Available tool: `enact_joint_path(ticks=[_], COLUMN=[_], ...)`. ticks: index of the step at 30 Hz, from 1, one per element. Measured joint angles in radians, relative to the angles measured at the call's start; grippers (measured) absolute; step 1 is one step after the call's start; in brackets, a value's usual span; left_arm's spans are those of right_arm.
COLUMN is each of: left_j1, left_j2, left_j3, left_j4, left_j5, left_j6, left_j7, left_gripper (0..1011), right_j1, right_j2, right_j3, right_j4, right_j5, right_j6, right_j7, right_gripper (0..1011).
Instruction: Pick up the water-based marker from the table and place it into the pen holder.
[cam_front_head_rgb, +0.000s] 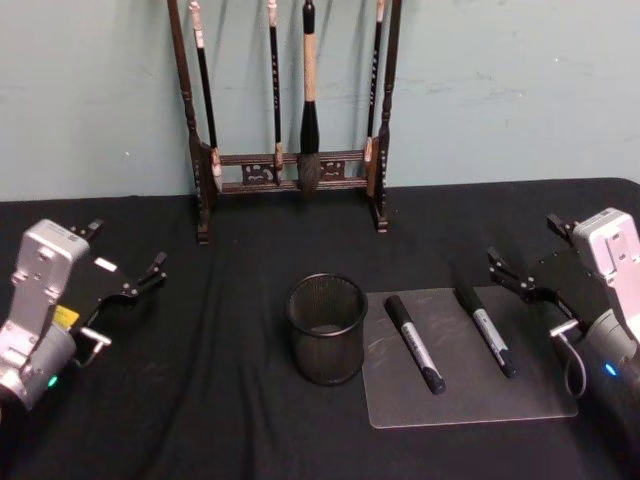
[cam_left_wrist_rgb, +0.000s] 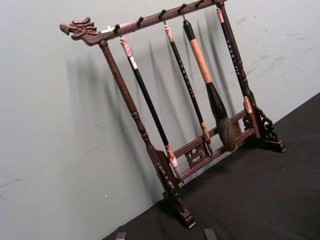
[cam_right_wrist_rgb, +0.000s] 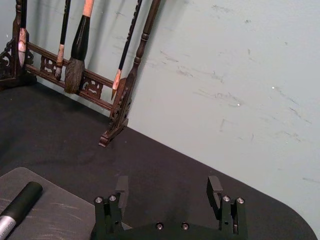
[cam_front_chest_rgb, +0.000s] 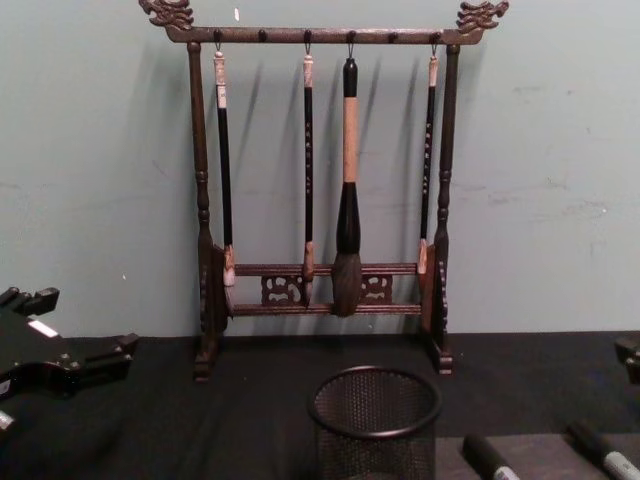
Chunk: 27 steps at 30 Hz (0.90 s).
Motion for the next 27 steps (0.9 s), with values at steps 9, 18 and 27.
enact_joint_path(ticks=[9, 18, 27], left_j1=[0.0, 0.0, 0.0], left_j2=[0.0, 0.0, 0.0], left_j3=[0.0, 0.0, 0.0], left_j4=[0.0, 0.0, 0.0], left_j5=[0.0, 0.0, 0.0], left_j6=[0.0, 0.0, 0.0], left_j7=[0.0, 0.0, 0.0], left_gripper=[1009, 1009, 1009], right_j1=[-0.019, -0.055, -0.065], right_j2=[0.001, -0.008, -0.033], right_j3=[0.018, 0.055, 0.079], right_j4=[-0.034, -0.092, -0.102], right_j5=[0.019, 0.086, 0.147], right_j6=[0.031, 0.113, 0.222], right_j7=[0.023, 0.073, 0.118], right_gripper=[1002, 1002, 1002])
